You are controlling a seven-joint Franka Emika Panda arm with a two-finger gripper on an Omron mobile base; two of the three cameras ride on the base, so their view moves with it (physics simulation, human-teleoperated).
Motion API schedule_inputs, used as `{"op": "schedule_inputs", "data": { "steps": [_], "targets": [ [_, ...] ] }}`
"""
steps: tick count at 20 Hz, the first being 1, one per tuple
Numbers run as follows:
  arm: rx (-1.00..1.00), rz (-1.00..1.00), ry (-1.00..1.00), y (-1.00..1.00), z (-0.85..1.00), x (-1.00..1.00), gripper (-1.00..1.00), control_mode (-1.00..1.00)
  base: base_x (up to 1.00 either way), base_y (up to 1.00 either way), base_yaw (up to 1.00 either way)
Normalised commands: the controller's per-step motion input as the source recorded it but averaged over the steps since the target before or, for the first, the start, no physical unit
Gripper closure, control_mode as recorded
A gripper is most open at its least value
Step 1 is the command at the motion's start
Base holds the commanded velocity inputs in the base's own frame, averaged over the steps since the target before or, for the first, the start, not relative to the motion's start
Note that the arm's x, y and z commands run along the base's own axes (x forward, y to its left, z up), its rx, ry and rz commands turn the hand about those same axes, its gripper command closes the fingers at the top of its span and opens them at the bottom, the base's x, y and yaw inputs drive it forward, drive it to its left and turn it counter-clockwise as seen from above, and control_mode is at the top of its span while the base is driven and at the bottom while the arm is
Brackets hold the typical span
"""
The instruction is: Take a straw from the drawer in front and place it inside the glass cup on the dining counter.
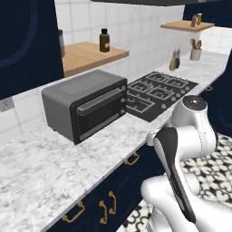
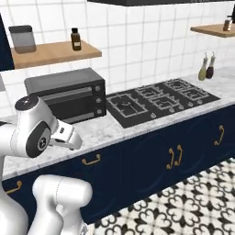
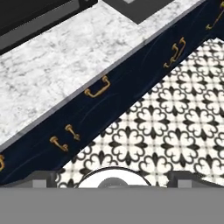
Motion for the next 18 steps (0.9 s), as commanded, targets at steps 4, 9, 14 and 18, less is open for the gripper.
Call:
{"op": "schedule_inputs", "data": {
  "steps": [4,9,14,18],
  "targets": [
    [0.0,0.0,0.0,0.0,0.0,0.0,-1.0,1.0,-0.64,0.3,-0.5],
    [0.0,0.0,0.0,0.0,0.0,0.0,-1.0,1.0,-0.65,0.03,-0.55],
    [0.0,0.0,0.0,0.0,0.0,0.0,-1.0,1.0,-0.56,0.0,-0.57],
    [0.0,0.0,0.0,0.0,0.0,0.0,-1.0,1.0,-0.56,0.0,-0.53]
  ]
}}
